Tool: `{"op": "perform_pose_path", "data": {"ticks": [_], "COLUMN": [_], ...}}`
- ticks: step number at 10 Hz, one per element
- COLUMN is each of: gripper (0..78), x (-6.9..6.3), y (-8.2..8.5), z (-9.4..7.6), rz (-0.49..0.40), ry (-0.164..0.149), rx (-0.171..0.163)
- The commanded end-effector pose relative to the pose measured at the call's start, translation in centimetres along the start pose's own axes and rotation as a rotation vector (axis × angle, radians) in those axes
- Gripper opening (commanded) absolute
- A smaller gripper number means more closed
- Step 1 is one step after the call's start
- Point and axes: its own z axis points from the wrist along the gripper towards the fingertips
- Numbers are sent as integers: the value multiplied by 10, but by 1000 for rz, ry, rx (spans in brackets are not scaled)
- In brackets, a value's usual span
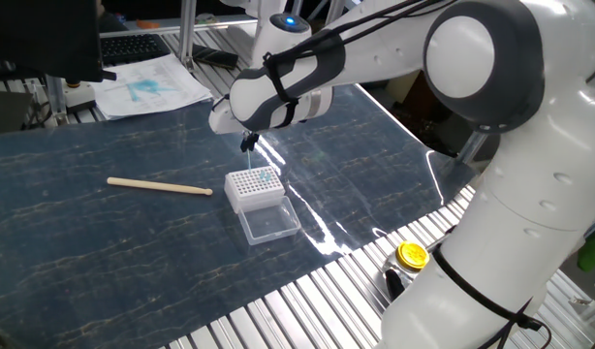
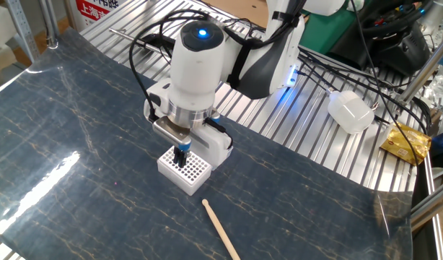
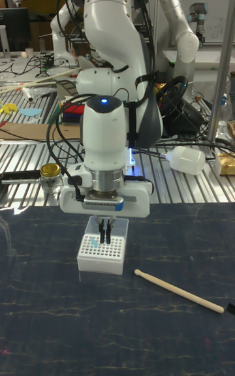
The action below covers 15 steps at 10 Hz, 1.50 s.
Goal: Insert a medium pipette tip into the holder for medium pipette tips
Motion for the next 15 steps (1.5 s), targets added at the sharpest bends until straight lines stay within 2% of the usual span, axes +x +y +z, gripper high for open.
{"op": "perform_pose_path", "data": {"ticks": [1,8,11,15], "gripper": [12,12,12,12], "x": [-2,5,10,13], "y": [0,-2,0,0], "z": [1,13,18,21], "rz": [-8,-12,-7,-13], "ry": [-22,-27,-47,-50], "rx": [3,-7,-6,-6]}}
